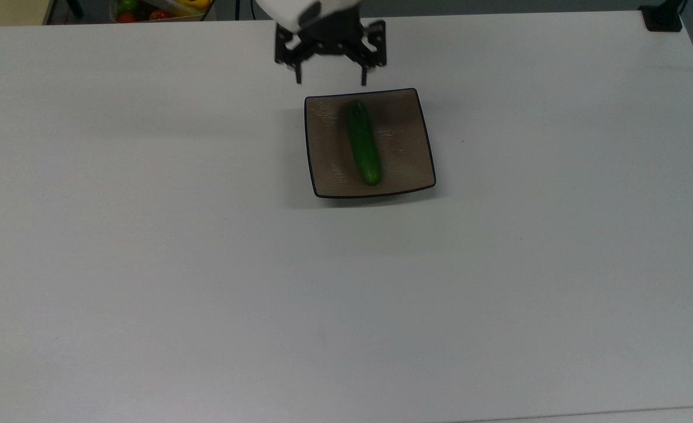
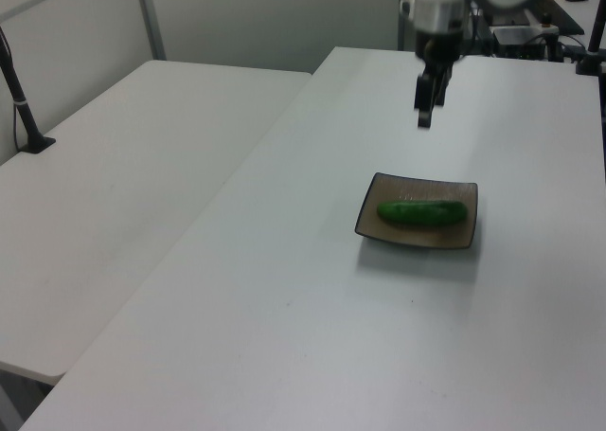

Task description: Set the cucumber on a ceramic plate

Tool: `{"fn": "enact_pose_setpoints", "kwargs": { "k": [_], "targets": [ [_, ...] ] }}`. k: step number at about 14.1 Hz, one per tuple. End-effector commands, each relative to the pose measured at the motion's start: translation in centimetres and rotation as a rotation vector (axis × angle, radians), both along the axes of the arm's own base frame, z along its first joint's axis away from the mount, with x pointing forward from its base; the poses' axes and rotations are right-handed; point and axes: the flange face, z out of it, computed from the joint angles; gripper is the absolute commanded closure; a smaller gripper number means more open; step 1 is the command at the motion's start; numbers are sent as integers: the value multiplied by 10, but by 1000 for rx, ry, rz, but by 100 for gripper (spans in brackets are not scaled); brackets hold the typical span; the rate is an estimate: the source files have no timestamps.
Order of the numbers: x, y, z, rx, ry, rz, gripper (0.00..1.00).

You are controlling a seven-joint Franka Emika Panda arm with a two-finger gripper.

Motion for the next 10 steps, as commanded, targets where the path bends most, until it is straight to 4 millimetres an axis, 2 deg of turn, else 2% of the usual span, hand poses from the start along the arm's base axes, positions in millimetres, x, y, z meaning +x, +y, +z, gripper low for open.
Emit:
{"fn": "enact_pose_setpoints", "kwargs": {
  "k": [1,10],
  "targets": [
    [-19,-35,36,9,-15,-21,0],
    [-23,-36,33,-10,17,-15,0]
  ]
}}
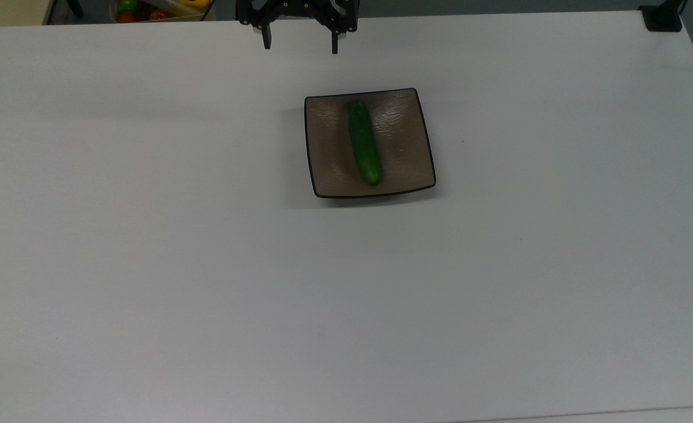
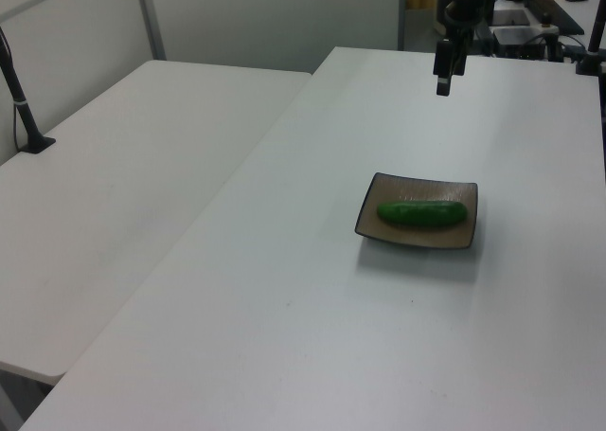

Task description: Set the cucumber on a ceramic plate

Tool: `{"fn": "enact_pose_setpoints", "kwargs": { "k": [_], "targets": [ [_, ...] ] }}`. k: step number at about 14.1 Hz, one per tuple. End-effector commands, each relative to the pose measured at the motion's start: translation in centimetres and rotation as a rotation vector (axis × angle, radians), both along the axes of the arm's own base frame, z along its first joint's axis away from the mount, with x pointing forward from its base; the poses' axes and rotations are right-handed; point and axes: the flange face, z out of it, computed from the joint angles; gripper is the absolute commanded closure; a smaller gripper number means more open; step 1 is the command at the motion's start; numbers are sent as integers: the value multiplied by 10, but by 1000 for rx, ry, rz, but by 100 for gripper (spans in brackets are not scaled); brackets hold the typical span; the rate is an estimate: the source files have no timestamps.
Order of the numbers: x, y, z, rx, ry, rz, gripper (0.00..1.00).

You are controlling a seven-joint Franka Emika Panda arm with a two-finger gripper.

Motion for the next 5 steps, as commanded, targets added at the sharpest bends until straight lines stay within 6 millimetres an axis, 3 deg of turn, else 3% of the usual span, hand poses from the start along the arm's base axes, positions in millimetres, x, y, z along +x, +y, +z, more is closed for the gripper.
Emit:
{"fn": "enact_pose_setpoints", "kwargs": {
  "k": [1,5],
  "targets": [
    [-5,-1,0,-6,11,20,0],
    [-5,0,-2,-8,18,77,0]
  ]
}}
